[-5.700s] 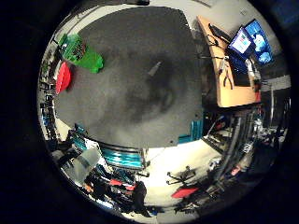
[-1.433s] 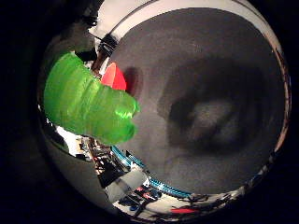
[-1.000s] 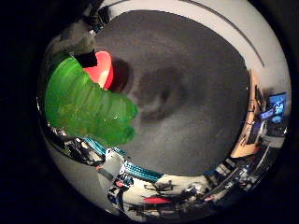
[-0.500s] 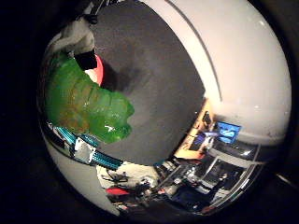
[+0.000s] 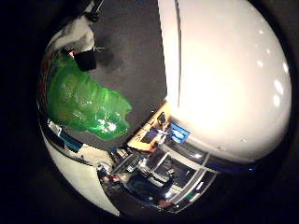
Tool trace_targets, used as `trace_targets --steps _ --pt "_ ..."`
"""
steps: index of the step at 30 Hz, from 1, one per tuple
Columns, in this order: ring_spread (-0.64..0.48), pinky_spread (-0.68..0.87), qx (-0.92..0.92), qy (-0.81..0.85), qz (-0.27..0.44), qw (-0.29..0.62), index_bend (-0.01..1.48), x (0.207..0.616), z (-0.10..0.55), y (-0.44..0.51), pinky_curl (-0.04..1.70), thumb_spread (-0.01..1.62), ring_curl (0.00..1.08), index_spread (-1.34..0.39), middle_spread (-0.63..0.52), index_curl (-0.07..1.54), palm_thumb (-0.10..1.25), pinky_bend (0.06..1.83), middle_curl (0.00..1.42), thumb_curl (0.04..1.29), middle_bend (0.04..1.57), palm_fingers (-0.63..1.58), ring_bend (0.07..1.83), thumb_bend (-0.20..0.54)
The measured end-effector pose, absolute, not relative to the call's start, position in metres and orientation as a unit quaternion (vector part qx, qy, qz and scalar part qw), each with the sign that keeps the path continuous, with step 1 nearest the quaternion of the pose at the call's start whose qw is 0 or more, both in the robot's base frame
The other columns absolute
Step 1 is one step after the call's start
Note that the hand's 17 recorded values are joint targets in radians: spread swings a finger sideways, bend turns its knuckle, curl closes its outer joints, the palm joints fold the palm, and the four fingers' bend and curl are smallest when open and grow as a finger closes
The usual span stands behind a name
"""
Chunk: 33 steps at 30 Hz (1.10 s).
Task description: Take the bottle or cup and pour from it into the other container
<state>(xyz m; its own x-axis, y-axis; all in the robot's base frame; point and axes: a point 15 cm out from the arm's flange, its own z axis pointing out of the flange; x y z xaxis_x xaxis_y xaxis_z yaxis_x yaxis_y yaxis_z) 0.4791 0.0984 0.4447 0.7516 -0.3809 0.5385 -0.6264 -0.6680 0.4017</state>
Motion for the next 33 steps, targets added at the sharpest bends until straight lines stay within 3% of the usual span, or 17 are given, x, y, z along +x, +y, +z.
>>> trace_targets --steps 11,33 --pt "-0.31 -0.27 0.848 -0.221 0.234 0.421 0.71 0.466 0.433 0.108 0.81 0.64 0.84 -0.46 -0.33 1.05 0.96 1.44 1.09 0.66 0.98 0.84 1.33 -0.031" --pt "-0.3 -0.28 0.783 -0.157 0.26 0.543 0.67 0.446 0.375 0.091 0.85 0.67 0.86 -0.49 -0.35 1.09 0.96 1.42 1.12 0.65 0.97 0.82 1.33 -0.03"
